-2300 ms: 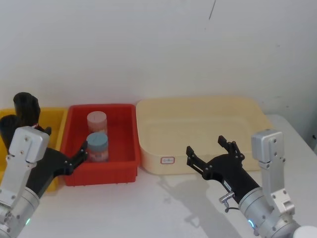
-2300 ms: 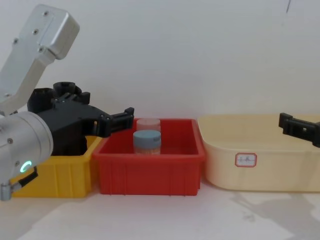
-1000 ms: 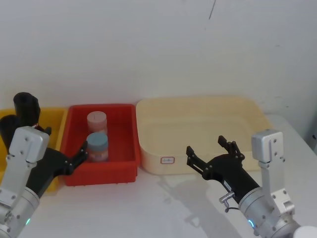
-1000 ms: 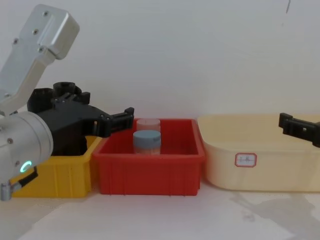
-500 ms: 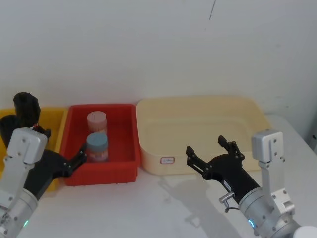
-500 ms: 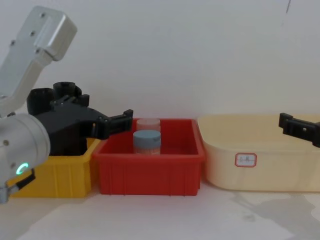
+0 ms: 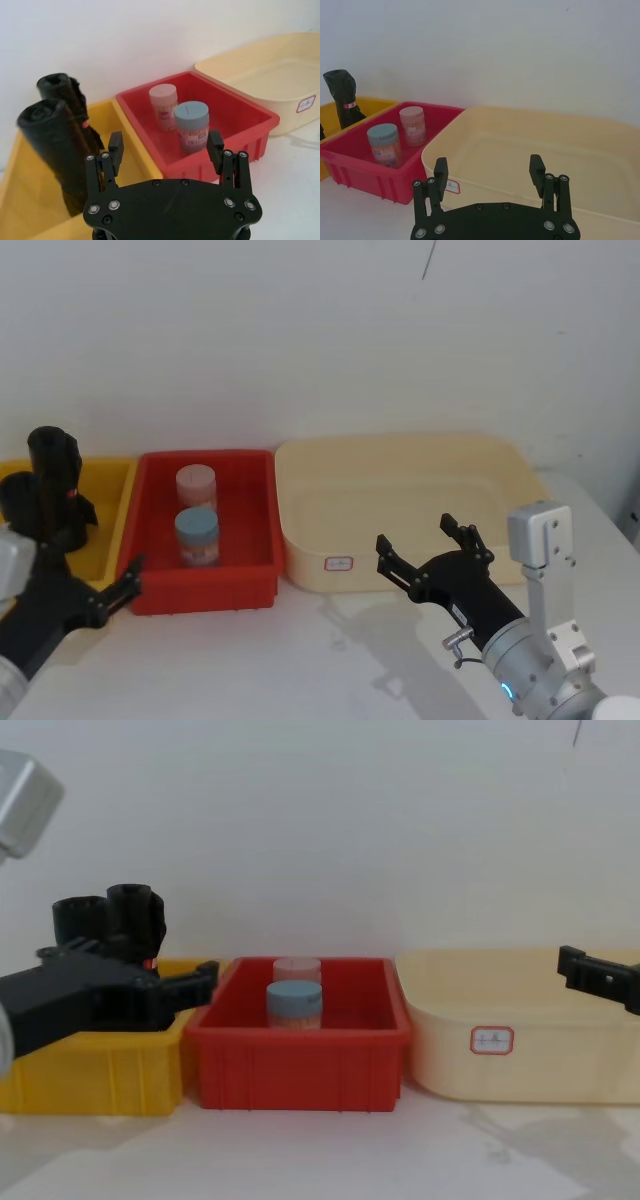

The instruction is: Pick up the garbage bag with the one hand and transfer it to the other hand.

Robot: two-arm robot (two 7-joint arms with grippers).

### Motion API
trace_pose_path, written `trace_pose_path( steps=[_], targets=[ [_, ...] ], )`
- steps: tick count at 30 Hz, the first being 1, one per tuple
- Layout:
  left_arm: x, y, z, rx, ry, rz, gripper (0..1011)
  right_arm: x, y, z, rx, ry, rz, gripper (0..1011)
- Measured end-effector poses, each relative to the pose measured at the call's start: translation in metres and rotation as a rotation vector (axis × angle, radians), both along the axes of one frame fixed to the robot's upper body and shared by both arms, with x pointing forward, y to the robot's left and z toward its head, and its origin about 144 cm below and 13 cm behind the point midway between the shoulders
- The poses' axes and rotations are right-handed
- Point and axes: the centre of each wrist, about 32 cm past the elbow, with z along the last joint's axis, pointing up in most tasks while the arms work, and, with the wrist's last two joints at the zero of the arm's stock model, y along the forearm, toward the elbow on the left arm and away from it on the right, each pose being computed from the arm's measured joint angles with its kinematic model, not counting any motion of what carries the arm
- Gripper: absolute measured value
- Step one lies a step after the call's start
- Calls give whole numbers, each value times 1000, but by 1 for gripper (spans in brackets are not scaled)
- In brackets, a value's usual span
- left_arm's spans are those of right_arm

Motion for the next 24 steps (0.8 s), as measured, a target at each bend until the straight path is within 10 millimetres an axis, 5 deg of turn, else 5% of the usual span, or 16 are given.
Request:
trace_pose_path(
  steps=[12, 24],
  targets=[
    [-12, 31, 3, -34, 8, 34, 1001, 0, 0, 0, 0, 0, 0, 1000],
    [-1, 52, 13, -26, 16, 122, 1001, 0, 0, 0, 0, 0, 0, 1000]
  ],
)
